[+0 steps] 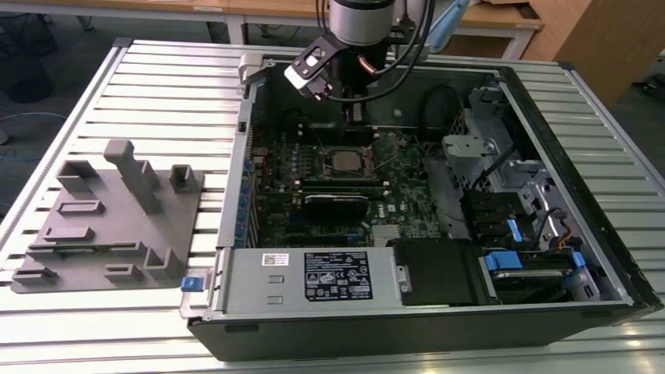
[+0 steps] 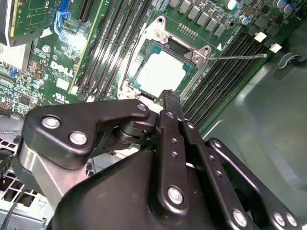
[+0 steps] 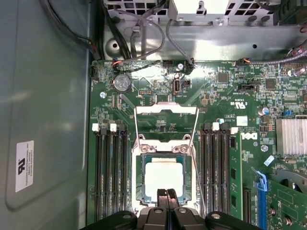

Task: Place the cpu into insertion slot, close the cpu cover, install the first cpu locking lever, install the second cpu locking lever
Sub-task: 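Close the cpu cover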

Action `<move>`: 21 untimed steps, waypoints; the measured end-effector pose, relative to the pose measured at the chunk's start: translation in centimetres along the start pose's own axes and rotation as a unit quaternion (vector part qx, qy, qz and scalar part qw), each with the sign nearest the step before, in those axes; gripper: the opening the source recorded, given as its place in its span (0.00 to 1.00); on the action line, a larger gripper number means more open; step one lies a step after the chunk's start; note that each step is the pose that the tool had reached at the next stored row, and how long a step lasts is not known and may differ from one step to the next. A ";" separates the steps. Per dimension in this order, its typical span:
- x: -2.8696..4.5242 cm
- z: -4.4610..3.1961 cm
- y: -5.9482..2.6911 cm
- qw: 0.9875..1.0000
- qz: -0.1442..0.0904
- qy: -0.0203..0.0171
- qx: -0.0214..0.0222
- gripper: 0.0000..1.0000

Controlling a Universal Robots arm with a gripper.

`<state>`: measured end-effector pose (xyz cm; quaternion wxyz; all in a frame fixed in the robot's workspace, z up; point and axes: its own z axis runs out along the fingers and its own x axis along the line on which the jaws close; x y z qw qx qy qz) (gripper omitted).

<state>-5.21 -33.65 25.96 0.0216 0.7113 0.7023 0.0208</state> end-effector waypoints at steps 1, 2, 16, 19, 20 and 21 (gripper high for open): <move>0.00 0.01 0.09 1.000 0.000 0.000 0.000 0.11; 0.01 0.01 0.20 1.000 0.000 0.000 0.000 0.11; 0.01 -0.89 0.56 1.000 0.000 0.000 0.000 0.11; 0.01 -1.14 0.57 1.000 0.000 0.000 0.000 0.11; 0.01 -1.21 0.58 1.000 0.000 0.000 0.000 0.11; 0.01 -1.28 0.58 1.000 0.000 0.000 0.000 0.11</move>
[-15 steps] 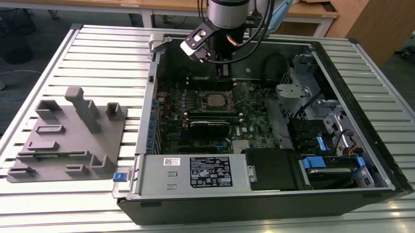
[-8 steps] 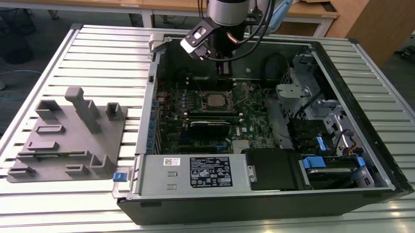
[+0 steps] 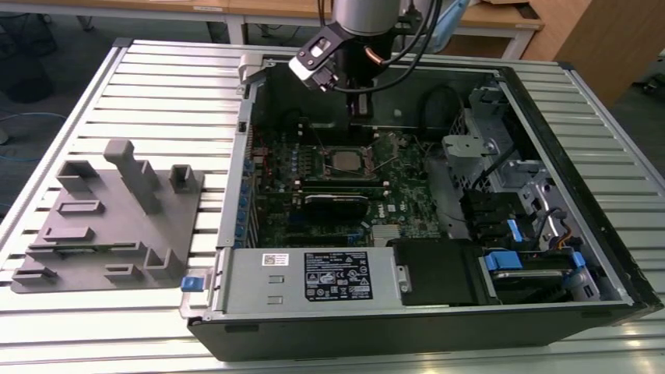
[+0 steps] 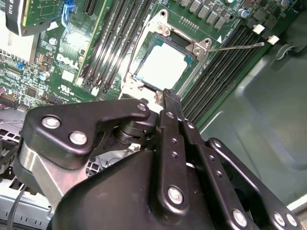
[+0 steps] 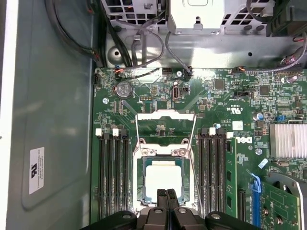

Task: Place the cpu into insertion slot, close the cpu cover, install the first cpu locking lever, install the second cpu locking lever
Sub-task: 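Close the cpu cover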

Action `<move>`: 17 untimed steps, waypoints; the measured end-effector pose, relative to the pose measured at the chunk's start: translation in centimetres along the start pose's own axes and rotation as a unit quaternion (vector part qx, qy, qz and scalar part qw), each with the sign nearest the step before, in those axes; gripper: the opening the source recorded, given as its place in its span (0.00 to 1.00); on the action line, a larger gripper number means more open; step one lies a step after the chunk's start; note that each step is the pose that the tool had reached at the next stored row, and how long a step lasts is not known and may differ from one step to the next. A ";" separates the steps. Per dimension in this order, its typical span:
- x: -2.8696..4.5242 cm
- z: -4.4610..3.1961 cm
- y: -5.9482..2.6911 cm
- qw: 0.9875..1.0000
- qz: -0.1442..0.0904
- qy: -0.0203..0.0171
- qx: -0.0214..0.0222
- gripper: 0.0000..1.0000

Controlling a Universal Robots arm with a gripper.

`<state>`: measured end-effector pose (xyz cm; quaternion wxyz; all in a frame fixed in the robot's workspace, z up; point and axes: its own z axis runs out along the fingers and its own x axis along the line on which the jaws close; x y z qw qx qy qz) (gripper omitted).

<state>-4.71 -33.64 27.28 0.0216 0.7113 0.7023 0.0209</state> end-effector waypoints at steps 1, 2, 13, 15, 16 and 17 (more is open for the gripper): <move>0.00 -0.04 0.00 1.000 0.000 0.000 0.000 0.11; 0.00 -0.04 0.00 1.000 0.000 0.000 0.000 0.11; 0.00 -0.05 0.13 1.000 0.000 0.000 0.000 0.11; 0.00 -0.05 0.13 1.000 0.000 0.000 0.000 0.11; 0.00 -0.06 0.14 1.000 0.000 0.000 0.000 0.11; 0.00 -0.05 0.17 1.000 0.000 0.000 0.000 0.11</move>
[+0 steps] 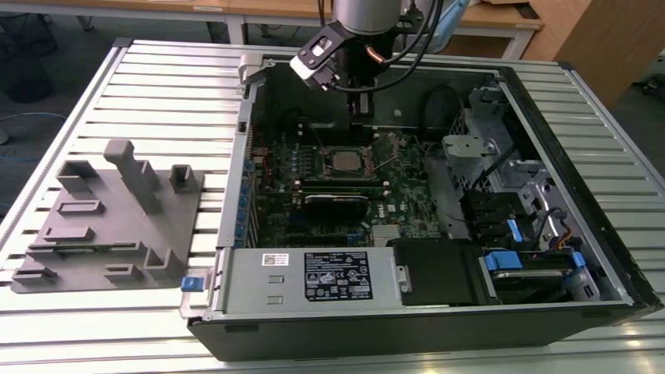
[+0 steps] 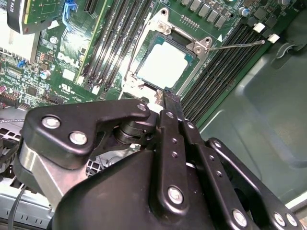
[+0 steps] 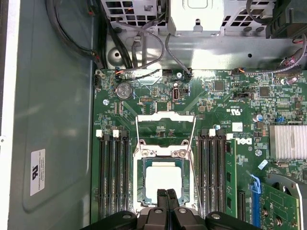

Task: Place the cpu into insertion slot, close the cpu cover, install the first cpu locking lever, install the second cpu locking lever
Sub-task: 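Close the cpu cover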

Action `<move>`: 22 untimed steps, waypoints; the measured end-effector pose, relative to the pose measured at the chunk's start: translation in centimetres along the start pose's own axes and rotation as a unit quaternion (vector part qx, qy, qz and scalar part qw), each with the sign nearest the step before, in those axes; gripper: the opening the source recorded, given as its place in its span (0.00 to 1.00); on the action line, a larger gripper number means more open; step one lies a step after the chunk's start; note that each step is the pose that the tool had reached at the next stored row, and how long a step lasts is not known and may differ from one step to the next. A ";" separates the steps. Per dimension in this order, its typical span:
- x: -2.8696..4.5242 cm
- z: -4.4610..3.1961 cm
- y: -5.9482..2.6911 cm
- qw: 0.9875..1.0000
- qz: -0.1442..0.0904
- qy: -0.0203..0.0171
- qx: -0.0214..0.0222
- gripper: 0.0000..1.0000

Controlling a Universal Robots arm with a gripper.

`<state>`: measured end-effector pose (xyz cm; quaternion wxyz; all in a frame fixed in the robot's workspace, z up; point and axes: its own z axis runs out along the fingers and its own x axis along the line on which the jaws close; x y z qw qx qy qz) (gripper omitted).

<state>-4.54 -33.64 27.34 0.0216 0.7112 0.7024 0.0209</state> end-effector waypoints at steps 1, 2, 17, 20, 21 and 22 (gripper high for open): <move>0.00 0.00 0.04 1.000 0.000 0.000 0.000 0.11; 0.00 0.00 0.09 1.000 0.000 0.000 0.000 0.11; 0.03 0.13 2.05 1.000 0.000 0.000 0.000 0.11; 0.03 0.14 2.23 1.000 0.000 0.000 0.000 0.11; 0.03 0.14 2.26 1.000 0.000 0.000 0.000 0.11; 0.03 0.14 2.28 1.000 0.000 0.000 0.000 0.11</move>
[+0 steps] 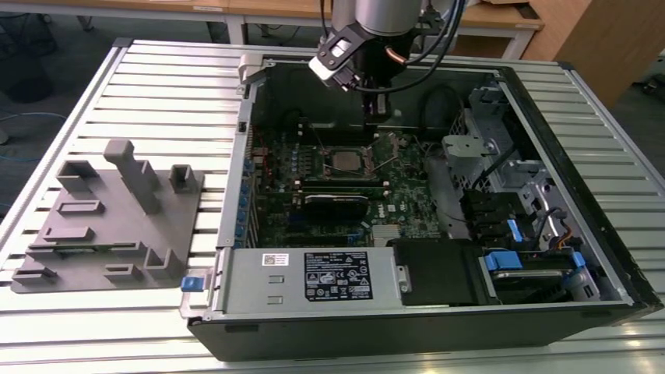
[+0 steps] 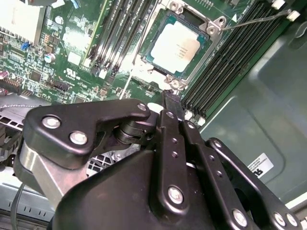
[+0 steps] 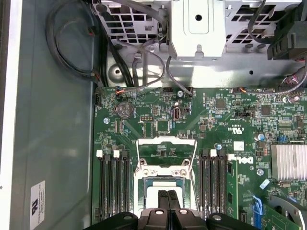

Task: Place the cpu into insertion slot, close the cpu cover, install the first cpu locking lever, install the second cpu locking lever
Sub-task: 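Close the cpu cover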

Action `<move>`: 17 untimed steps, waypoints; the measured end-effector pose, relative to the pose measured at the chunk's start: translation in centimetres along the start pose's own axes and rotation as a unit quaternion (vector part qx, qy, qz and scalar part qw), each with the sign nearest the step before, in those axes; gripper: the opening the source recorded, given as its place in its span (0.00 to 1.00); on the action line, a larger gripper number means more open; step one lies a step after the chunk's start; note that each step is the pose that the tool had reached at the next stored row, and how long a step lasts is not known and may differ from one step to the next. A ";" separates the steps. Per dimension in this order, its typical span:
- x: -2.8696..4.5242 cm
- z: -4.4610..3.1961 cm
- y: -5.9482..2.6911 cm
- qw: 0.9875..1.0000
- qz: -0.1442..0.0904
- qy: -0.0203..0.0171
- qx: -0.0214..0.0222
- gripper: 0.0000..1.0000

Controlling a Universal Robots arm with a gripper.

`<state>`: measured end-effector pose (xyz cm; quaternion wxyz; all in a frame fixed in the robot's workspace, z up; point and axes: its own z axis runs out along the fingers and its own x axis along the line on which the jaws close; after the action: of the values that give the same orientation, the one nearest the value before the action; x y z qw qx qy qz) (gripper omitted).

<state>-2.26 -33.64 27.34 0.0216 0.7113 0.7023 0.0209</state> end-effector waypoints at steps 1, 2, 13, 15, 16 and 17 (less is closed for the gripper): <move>0.00 0.01 0.17 1.000 0.000 0.000 0.000 0.11; 0.01 0.03 0.41 1.000 0.000 0.000 0.000 0.11; 0.01 0.03 0.58 1.000 0.000 0.000 0.000 0.11; 0.01 0.03 0.59 1.000 0.000 0.000 0.000 0.11; 0.01 0.04 0.59 1.000 0.000 0.000 0.000 0.11; 0.01 0.04 0.60 1.000 0.000 0.000 0.000 0.11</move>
<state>-1.66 -33.64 27.34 0.0216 0.7113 0.7023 0.0209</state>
